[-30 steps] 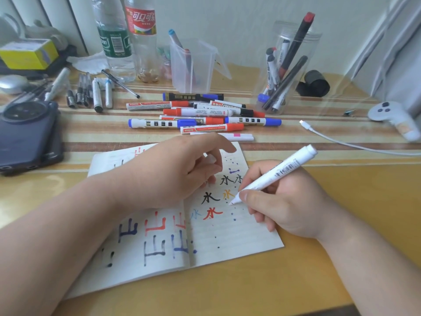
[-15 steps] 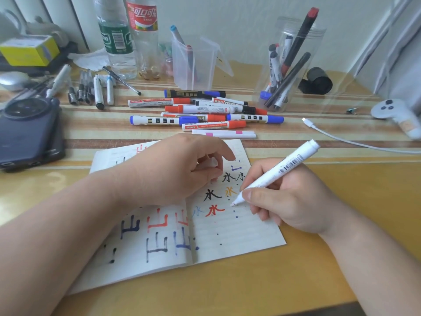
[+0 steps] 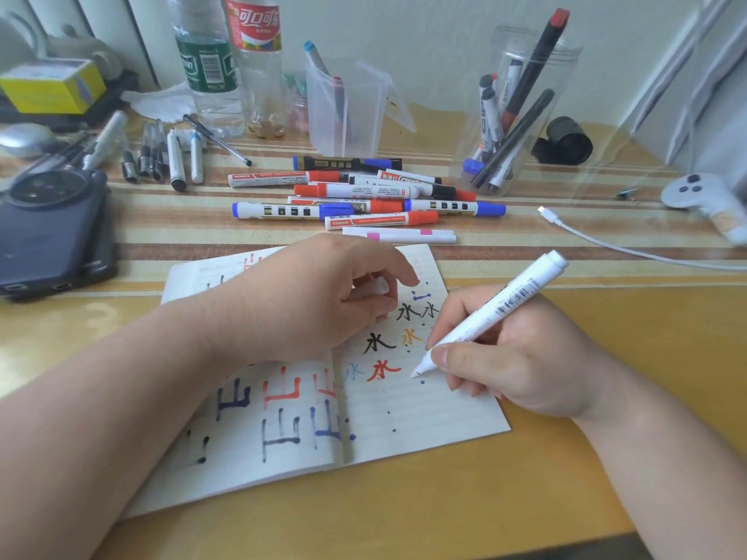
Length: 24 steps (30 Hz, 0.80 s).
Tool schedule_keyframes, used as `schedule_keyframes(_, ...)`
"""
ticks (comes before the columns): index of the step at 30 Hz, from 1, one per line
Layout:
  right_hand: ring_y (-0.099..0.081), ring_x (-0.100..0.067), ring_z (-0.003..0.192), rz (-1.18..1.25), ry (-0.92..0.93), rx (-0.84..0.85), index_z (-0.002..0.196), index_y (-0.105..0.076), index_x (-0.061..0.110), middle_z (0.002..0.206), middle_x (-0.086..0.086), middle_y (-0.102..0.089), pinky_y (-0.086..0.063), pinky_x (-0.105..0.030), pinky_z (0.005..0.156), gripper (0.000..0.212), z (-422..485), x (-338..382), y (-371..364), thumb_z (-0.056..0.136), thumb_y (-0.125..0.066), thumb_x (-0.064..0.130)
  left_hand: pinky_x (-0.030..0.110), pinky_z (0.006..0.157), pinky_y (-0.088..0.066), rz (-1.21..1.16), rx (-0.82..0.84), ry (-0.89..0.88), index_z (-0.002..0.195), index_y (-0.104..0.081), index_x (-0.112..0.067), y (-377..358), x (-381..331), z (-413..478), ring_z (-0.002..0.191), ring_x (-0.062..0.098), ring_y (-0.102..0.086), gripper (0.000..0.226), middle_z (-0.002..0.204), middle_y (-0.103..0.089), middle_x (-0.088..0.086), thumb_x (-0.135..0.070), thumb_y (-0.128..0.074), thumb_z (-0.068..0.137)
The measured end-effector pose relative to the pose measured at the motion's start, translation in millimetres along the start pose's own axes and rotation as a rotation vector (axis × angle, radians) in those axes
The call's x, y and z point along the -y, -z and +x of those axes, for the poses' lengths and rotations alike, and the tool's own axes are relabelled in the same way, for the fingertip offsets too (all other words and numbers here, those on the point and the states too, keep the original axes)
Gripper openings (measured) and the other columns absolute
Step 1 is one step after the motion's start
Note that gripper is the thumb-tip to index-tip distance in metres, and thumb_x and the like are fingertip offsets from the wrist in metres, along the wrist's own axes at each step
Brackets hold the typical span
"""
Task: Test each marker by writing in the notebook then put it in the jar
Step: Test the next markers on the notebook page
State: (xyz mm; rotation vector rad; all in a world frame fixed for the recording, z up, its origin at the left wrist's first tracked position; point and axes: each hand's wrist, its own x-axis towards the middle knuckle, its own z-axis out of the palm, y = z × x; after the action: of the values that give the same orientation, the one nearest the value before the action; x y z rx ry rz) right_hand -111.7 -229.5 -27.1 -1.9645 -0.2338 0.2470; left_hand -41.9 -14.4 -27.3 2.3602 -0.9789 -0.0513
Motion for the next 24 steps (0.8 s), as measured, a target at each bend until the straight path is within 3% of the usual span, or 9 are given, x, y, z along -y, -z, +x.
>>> schedule_keyframes(6, -0.054, -0.015, 0.044, 0.034, -0.007, -0.104, 0.07, -0.065, 0.01, 0.056, -0.009, -0.062, -0.039, -0.024, 0.039, 0.006, 3.2, -3.2, 2.5, 0.075, -0.066, 0.014, 0.006, 0.07, -0.039, -0.003, 0.001, 0.001, 0.112, -0.064, -0.042, -0.3, 1.2, 0.8, 0.088, -0.002, -0.059, 0.03, 0.09, -0.07, -0.018, -0.021, -0.068, 0.091)
schedule_keyframes(10, -0.054, -0.015, 0.043, -0.031, -0.034, -0.125, 0.069, -0.062, 0.01, 0.053, -0.004, -0.061, -0.038, -0.025, 0.038, 0.021, 4.6, -5.0, 1.9, 0.085, -0.068, -0.001, 0.005, 0.07, -0.039, -0.017, 0.002, 0.0, 0.113, -0.065, -0.039, -0.2, 0.6, 0.4, 0.087, -0.002, -0.059, 0.029, 0.089, -0.07, -0.016, -0.02, -0.068, 0.091)
schedule_keyframes(15, -0.054, -0.016, 0.044, -0.024, -0.023, -0.087, 0.069, -0.063, 0.01, 0.053, -0.005, -0.06, -0.038, -0.024, 0.038, 0.006, 3.9, -2.2, 0.4, 0.074, -0.065, 0.014, 0.01, 0.073, -0.043, -0.021, 0.011, 0.004, 0.112, -0.065, -0.039, -0.3, 0.4, 0.2, 0.086, 0.003, -0.06, 0.029, 0.087, -0.071, -0.012, -0.021, -0.069, 0.09)
schedule_keyframes(24, -0.051, -0.014, 0.043, -0.072, -0.056, -0.091, 0.065, -0.059, 0.007, 0.049, -0.004, -0.057, -0.038, -0.022, 0.039, 0.007, 5.3, -2.3, 0.8, 0.066, -0.059, 0.014, 0.013, 0.077, -0.046, -0.016, 0.001, 0.033, 0.112, -0.066, -0.04, -0.6, -0.4, 0.4, 0.088, 0.001, -0.06, 0.029, 0.088, -0.07, -0.014, -0.026, -0.072, 0.087)
